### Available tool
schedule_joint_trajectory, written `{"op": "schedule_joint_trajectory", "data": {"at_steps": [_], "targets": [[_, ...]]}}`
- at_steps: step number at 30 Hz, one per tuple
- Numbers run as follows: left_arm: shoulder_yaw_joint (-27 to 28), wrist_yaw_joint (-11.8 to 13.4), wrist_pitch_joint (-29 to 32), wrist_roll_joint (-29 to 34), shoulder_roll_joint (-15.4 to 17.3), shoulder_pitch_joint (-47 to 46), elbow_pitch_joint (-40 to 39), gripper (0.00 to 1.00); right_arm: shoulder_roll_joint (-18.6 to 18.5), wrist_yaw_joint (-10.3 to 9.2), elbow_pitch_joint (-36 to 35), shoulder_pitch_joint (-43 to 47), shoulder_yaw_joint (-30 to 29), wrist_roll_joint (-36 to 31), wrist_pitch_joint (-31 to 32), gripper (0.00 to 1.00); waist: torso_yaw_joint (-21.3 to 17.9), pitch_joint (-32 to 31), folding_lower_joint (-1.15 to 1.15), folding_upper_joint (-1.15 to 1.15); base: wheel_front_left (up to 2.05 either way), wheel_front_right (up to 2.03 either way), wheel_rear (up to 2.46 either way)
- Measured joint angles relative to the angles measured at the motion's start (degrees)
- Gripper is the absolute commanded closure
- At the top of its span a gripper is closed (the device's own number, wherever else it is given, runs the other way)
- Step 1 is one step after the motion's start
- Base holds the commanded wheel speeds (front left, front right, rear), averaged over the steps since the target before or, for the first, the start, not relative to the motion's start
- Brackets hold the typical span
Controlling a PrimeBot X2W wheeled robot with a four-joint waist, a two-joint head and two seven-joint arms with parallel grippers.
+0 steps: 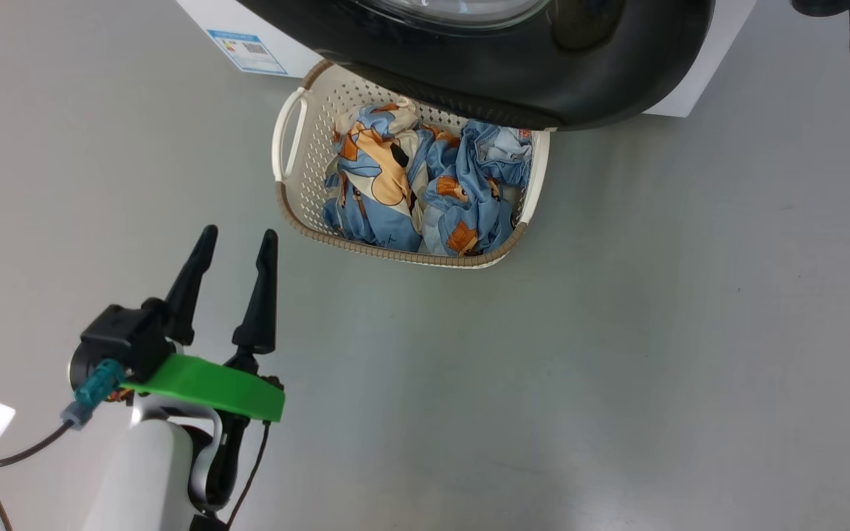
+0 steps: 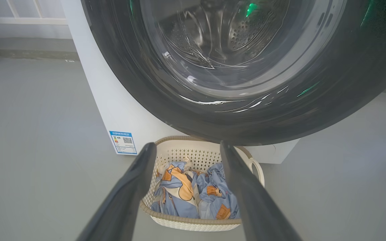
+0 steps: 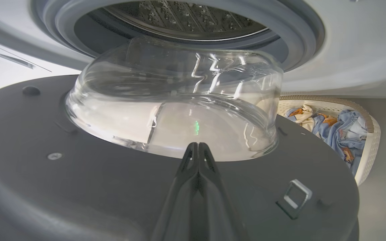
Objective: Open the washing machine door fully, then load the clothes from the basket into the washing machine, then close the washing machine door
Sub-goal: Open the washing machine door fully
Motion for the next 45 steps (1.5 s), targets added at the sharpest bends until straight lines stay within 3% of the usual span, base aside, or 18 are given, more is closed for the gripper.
{"op": "schedule_joint_trajectory", "data": {"at_steps": [15, 28, 37, 45], "targets": [[0.42, 0.0, 0.0, 0.19, 0.0, 1.24, -0.16, 0.0, 0.26, 0.01, -7.14, 6.74, 11.99, 12.39, 11.02, 1.0, -0.24, -2.56, 0.0, 0.0, 0.0, 0.0, 0.0], [0.74, 0.0, 0.0, 0.8, 0.02, 2.94, -0.44, 0.0, 0.31, 0.01, -13.82, 18.14, 31.16, 33.51, 16.9, 1.0, -0.55, -5.93, 0.0, 0.0, 0.0, 0.0, 0.0], [0.69, 0.0, 0.01, 1.3, 0.04, 3.48, -0.64, 0.0, 0.29, 0.01, -23.63, 29.37, 47.48, 50.21, 16.37, 1.0, -0.81, -8.09, 0.0, 0.0, 0.0, 0.0, 0.0], [0.35, 0.0, 0.01, 1.38, 0.05, 4.79, -0.75, 0.0, 0.15, 0.01, -26.2, 34.41, 57.26, 59.62, 11.9, 1.0, -0.49, -9.5, 0.0, 0.0, 0.0, 0.0, 0.0]]}}
